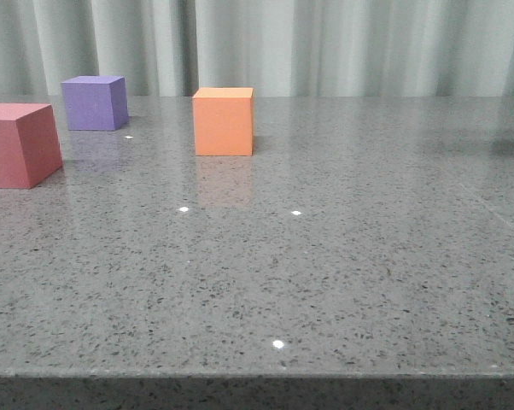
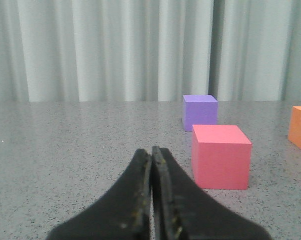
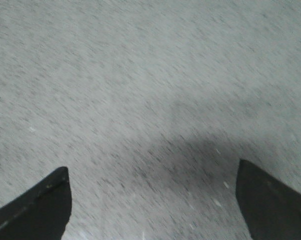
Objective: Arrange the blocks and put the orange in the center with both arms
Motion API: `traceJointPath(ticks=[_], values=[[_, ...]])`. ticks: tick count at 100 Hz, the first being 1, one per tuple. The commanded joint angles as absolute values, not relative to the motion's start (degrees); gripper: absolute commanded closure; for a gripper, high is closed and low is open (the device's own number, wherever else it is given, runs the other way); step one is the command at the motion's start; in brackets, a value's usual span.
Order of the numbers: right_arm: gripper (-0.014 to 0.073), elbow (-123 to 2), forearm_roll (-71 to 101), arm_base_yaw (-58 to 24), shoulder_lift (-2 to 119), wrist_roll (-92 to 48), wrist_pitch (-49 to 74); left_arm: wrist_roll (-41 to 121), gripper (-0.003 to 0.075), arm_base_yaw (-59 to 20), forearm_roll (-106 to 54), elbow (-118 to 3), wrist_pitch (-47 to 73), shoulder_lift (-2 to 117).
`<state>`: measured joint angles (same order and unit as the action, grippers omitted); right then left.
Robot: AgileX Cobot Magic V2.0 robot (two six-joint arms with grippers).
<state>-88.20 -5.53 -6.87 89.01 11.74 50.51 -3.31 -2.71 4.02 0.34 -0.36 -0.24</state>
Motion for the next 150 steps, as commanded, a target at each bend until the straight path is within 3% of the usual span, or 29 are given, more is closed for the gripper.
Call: traceJointPath(ticks=[1, 27, 55, 85, 121, 135, 150], values=[[-0.0060, -80.75, -5.79, -4.86, 79.90, 10.93, 42.44, -3.26, 0.0741, -2.41, 3.71, 2.79, -4.55, -2.08], [-0.0060, -55.41, -6.25, -3.33, 60.21, 10.93, 30.82, -3.26, 0.0741, -2.41, 3.71, 2.79, -4.55, -2.08], [-0.0060, -38.74, -6.20, -3.33, 40.73, 10.93, 22.25, -3.26, 0.0741, -2.41, 3.71, 2.79, -4.55, -2.08], [-0.0060, -29.10, -7.01, -3.33, 24.32, 10.93, 14.87, -3.26, 0.0741, -2.41, 3.71, 2.79, -4.55, -2.08], [-0.0053, -24.70, -8.05, -3.33, 22.65, 10.93, 6.81, -3.26, 0.0741, -2.41, 3.71, 2.79, -4.55, -2.08], [0.0070, -24.70, -8.05, -3.33, 22.65, 10.93, 8.22, -3.26, 0.0741, -2.41, 3.71, 2.79, -4.55, -2.08], [0.0344, -24.70, -8.05, -3.33, 22.65, 10.93, 10.48, -3.26, 0.0741, -2.41, 3.71, 2.79, -4.55, -2.08]])
